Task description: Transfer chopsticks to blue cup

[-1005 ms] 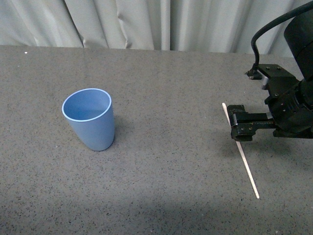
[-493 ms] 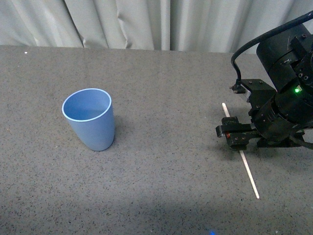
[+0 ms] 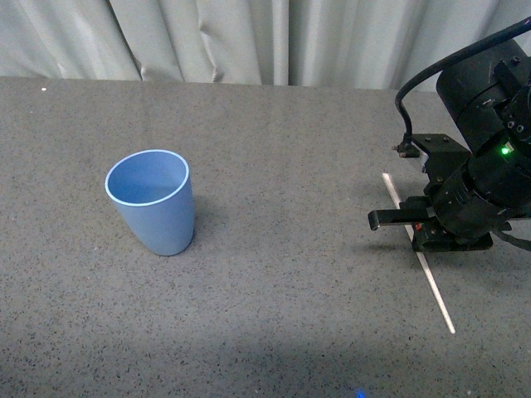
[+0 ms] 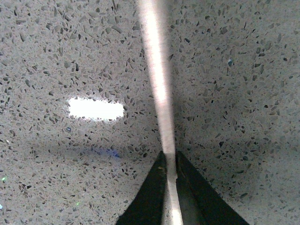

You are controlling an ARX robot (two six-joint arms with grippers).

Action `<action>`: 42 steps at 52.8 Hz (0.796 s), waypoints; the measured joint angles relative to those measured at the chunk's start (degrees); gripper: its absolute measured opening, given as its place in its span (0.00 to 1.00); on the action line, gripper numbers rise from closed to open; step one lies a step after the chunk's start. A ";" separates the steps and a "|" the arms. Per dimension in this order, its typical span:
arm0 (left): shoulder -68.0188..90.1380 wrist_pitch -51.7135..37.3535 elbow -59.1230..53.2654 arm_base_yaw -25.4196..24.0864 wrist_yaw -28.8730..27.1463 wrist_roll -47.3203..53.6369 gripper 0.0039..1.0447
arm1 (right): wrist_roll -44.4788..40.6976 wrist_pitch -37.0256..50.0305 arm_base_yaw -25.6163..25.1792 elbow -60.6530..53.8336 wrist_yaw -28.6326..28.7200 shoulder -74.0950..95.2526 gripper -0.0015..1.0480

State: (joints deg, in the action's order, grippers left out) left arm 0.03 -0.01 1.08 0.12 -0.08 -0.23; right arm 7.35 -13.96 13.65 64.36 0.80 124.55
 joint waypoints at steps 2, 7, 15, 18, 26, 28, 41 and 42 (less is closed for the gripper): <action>0.00 0.00 0.00 0.00 0.00 0.00 0.94 | 0.17 0.44 -0.13 -0.35 0.37 -0.22 0.01; 0.00 0.00 0.00 0.00 0.00 0.00 0.94 | 0.44 2.45 -0.35 -2.14 1.03 -1.29 0.01; 0.00 0.00 0.00 0.00 0.00 0.00 0.94 | 0.57 9.86 -0.07 -6.80 1.38 -5.18 0.01; 0.00 0.00 0.00 0.00 0.00 0.00 0.94 | 0.35 13.75 0.33 -8.46 1.51 -7.39 0.01; 0.00 0.00 0.00 0.00 0.00 0.02 0.94 | -0.83 27.50 2.32 -11.98 3.10 -14.49 0.01; 0.00 0.00 0.00 0.00 0.00 0.00 0.94 | -1.18 29.92 2.75 -12.35 3.26 -15.43 0.01; 0.00 0.00 0.00 0.00 0.02 0.00 0.94 | -2.64 53.68 9.49 -13.90 7.06 -18.34 0.01; 0.00 0.00 0.00 0.00 0.02 0.00 0.94 | -2.45 54.49 9.77 -13.90 7.43 -18.23 0.01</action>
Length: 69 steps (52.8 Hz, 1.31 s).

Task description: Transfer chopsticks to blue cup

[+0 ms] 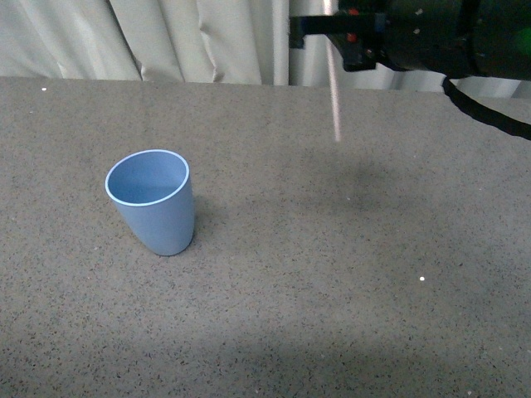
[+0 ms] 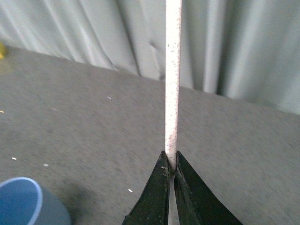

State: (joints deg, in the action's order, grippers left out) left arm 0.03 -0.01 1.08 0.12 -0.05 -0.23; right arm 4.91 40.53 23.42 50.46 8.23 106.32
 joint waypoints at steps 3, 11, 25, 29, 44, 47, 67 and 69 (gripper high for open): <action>0.00 0.00 0.00 0.00 -0.02 0.00 0.94 | 1.01 5.16 2.08 0.20 1.90 1.05 0.01; 0.00 0.00 0.00 0.00 -0.02 0.00 0.94 | 3.30 10.01 7.19 3.74 5.05 4.02 0.01; 0.00 0.00 0.00 0.00 0.00 0.00 0.94 | 3.52 9.35 12.70 10.93 6.49 11.61 0.01; 0.00 0.00 0.00 0.00 -0.02 0.00 0.94 | 3.52 8.81 13.03 11.96 6.38 13.29 0.01; 0.00 0.00 0.00 0.00 0.00 0.00 0.94 | 3.52 7.78 14.25 12.87 6.56 17.86 0.01; 0.00 0.00 0.00 0.00 0.00 0.00 0.94 | 3.52 7.72 14.40 12.87 6.73 18.32 0.01; 0.00 0.00 0.00 0.00 -0.02 0.00 0.94 | 4.15 8.00 13.81 11.72 7.34 18.14 0.48; 0.00 0.00 0.00 0.00 -0.02 0.02 0.94 | 4.50 8.33 13.66 11.26 7.43 17.70 0.54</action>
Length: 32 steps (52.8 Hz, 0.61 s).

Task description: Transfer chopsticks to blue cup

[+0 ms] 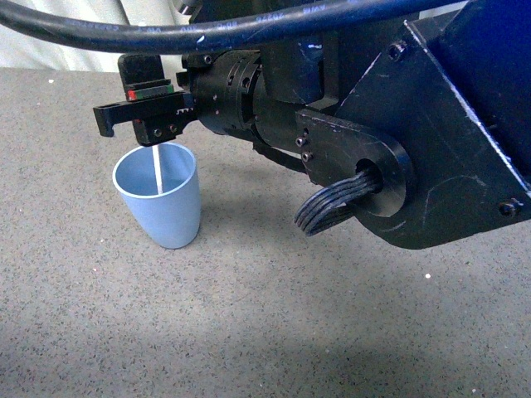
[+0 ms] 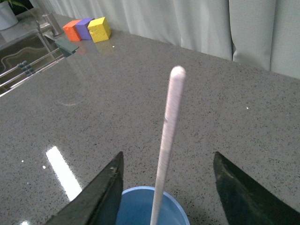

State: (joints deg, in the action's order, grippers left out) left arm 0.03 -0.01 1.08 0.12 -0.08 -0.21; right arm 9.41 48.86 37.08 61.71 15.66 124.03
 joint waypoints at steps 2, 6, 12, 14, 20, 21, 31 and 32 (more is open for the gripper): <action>0.00 0.00 0.00 0.00 0.00 -0.02 0.94 | 0.11 0.37 -0.15 -0.42 -0.07 -0.44 0.60; 0.00 0.00 0.00 0.00 0.00 -0.02 0.94 | 1.33 1.75 -0.85 -2.19 -1.53 -2.54 0.75; 0.00 0.00 0.00 0.00 0.00 -0.02 0.94 | 4.55 2.38 -2.97 -5.42 -6.58 -6.54 0.92; 0.00 0.00 0.00 0.00 0.00 -0.02 0.94 | 5.49 1.81 -4.63 -7.08 -8.98 -8.79 0.91; 0.00 0.00 0.00 0.00 0.00 0.00 0.94 | 5.64 -0.52 -9.73 -12.24 -13.07 -14.58 0.91; 0.00 0.00 0.00 0.00 0.00 0.00 0.94 | 5.53 -0.94 -10.54 -13.18 -13.55 -15.47 0.91; 0.00 0.00 0.00 0.00 0.02 -0.02 0.94 | 1.70 -5.90 -17.25 -24.48 -17.05 -26.73 0.91; 0.00 0.00 0.00 0.00 0.02 0.00 0.94 | 1.18 -6.47 -17.79 -25.53 -17.46 -27.96 0.91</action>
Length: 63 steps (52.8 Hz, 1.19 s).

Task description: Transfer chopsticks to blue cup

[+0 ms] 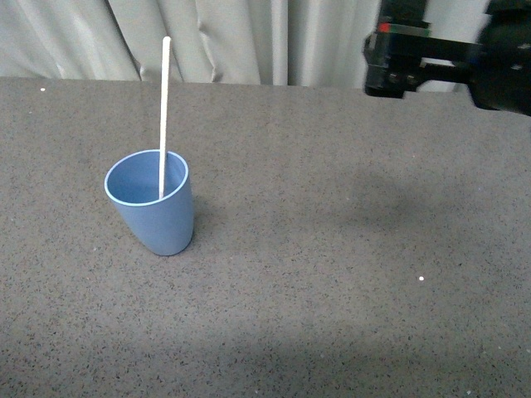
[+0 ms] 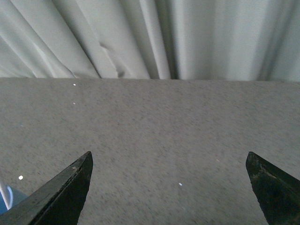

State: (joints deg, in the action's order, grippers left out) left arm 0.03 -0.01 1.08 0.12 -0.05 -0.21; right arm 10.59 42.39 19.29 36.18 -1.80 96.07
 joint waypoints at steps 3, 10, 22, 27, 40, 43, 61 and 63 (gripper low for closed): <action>0.00 0.00 0.00 0.00 -0.02 -0.02 0.94 | -1.09 -1.18 -1.33 -2.62 -1.25 -3.41 0.91; 0.00 0.00 0.00 0.00 -0.02 0.00 0.94 | -4.46 -5.53 -5.20 -12.44 -9.88 -16.52 0.91; 0.02 0.00 0.00 0.00 -0.07 0.00 0.94 | -9.05 14.25 -10.58 -29.90 -6.67 -30.27 0.66; 0.04 0.00 0.00 0.00 -0.04 -0.02 0.94 | -9.81 12.98 -11.98 -31.69 -5.40 -35.52 0.50; 0.04 0.00 0.00 0.00 -0.04 0.00 0.94 | -10.34 3.96 -16.46 -34.51 0.31 -47.06 0.09; 0.04 0.00 0.00 0.00 -0.04 -0.02 0.94 | -10.40 1.99 -18.08 -34.86 1.51 -49.48 0.01; 0.04 0.00 0.00 0.00 -0.02 -0.02 0.94 | -10.45 -11.93 -19.15 -35.91 1.73 -65.16 0.01; 0.04 0.00 0.00 0.00 -0.02 -0.02 0.94 | -10.45 -13.20 -19.15 -35.91 1.73 -66.53 0.01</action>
State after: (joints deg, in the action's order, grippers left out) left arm 0.08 -0.01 1.08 0.12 -0.08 -0.23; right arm 0.14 29.19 0.14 0.27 -0.08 29.54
